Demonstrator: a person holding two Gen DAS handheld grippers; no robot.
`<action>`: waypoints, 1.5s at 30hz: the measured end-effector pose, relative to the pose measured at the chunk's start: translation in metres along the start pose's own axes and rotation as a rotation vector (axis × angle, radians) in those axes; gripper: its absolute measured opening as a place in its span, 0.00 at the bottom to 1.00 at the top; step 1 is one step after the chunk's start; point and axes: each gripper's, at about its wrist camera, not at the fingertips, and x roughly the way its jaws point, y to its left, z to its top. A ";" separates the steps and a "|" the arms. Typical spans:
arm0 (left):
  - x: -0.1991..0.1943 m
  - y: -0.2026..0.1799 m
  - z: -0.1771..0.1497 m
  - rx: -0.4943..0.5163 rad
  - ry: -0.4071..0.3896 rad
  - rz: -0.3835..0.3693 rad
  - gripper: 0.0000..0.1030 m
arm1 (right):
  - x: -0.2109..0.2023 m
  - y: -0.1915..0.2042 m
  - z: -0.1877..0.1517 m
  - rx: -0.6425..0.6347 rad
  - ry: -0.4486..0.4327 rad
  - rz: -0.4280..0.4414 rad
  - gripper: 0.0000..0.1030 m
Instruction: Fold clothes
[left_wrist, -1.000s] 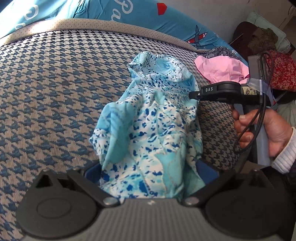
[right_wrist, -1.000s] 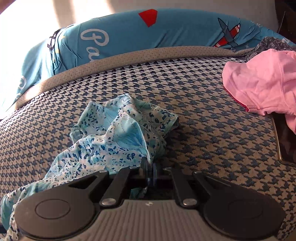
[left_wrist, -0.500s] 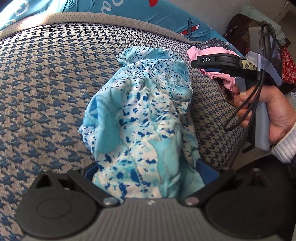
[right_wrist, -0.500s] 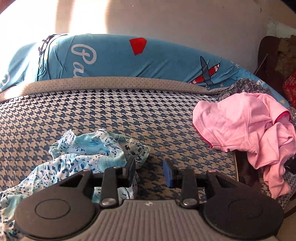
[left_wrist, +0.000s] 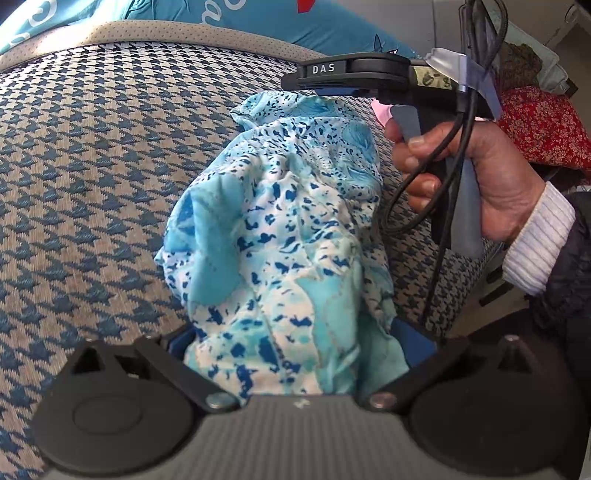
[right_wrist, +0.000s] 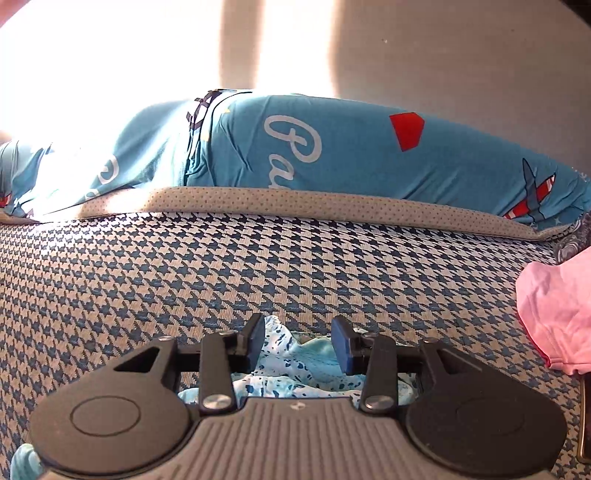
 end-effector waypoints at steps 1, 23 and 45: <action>0.000 0.001 0.001 -0.001 0.001 -0.002 1.00 | 0.005 0.003 0.000 -0.013 0.007 0.021 0.40; -0.017 0.028 0.000 -0.075 -0.021 0.000 1.00 | 0.003 -0.015 0.030 0.171 -0.165 0.125 0.05; -0.081 0.133 0.021 -0.513 -0.266 0.456 1.00 | -0.054 -0.087 0.041 0.687 -0.407 0.485 0.05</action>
